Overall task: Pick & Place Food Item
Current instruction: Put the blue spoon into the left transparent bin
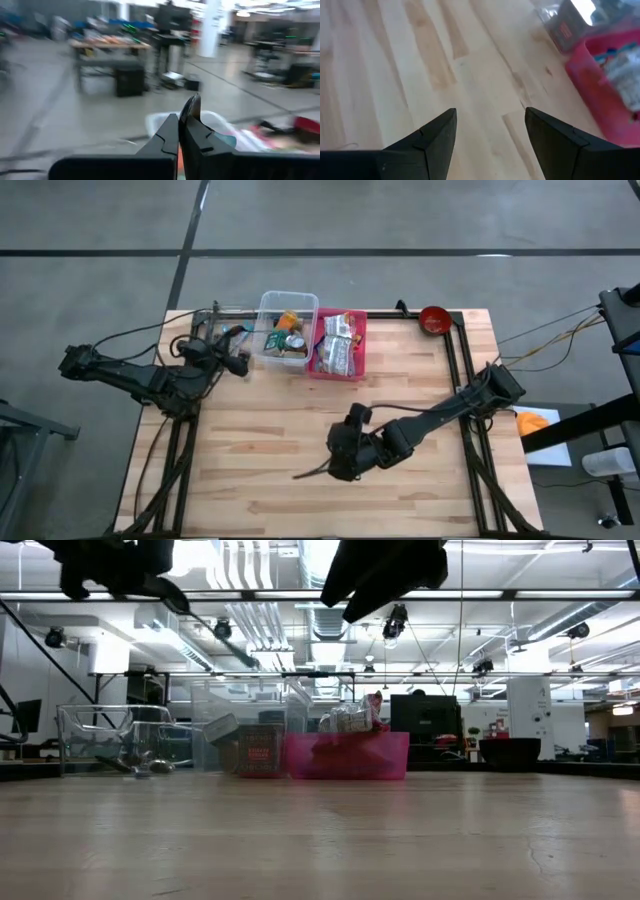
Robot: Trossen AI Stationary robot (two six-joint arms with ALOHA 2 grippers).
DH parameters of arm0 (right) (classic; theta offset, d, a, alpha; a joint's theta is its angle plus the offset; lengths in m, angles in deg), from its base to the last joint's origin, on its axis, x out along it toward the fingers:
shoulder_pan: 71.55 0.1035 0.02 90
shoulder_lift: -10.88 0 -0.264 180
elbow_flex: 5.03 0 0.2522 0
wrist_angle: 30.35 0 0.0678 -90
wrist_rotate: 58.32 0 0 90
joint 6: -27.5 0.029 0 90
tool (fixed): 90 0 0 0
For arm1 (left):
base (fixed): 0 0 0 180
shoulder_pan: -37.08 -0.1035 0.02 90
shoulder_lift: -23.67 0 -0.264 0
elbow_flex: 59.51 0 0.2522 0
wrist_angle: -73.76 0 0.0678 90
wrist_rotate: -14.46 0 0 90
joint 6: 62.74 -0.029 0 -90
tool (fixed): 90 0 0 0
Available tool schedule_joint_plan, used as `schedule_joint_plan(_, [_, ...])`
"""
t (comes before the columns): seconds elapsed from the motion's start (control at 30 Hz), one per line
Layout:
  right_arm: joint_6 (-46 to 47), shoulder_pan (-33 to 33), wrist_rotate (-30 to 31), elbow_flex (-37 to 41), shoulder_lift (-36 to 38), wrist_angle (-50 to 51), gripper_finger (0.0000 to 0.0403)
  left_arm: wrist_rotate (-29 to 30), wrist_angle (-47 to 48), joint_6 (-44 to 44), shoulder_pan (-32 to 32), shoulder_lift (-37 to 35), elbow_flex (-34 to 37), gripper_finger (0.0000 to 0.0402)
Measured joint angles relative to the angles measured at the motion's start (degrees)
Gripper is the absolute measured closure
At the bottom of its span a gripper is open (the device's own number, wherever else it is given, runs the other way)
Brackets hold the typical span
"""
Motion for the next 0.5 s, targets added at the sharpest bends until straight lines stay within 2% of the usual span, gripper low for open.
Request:
schedule_joint_plan(0.13, [7.34,-0.82,-0.02,0.0,0.0,-0.22,0.0168,8.25,0.08,-2.23,0.0,-0.07,0.0,0.0401])
schedule_joint_plan(0.33, [10.44,-1.43,-0.07,0.0,0.0,-0.39,0.0168,8.28,4.7,-4.27,-2.05,-1.69,0.04,0.0401])
schedule_joint_plan(0.5, [10.29,-1.4,-0.07,0.0,0.0,-0.43,0.0168,8.28,13.85,1.52,-5.31,-3.5,0.04,0.0401])
